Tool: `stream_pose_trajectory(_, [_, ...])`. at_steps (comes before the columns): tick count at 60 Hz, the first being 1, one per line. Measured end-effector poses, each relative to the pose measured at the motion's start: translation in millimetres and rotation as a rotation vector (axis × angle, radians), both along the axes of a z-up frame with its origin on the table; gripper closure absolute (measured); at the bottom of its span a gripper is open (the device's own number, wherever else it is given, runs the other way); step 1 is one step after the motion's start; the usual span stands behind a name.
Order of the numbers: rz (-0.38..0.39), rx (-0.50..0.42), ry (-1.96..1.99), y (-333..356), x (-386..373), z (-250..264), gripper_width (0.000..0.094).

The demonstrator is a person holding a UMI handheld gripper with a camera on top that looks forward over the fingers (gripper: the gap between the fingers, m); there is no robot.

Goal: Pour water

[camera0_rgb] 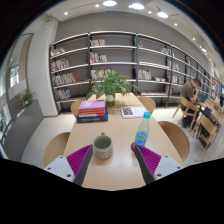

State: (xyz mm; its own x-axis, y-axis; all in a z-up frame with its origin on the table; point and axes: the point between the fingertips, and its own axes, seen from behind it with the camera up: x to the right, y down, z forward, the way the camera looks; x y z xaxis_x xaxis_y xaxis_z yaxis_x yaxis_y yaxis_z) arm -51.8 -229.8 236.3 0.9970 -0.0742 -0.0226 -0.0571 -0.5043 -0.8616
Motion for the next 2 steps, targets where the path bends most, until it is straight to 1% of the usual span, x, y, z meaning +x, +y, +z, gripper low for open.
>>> stream_pose_trajectory(2, [0.002, -0.001, -0.001, -0.6, -0.7, 0.1, 0.0076])
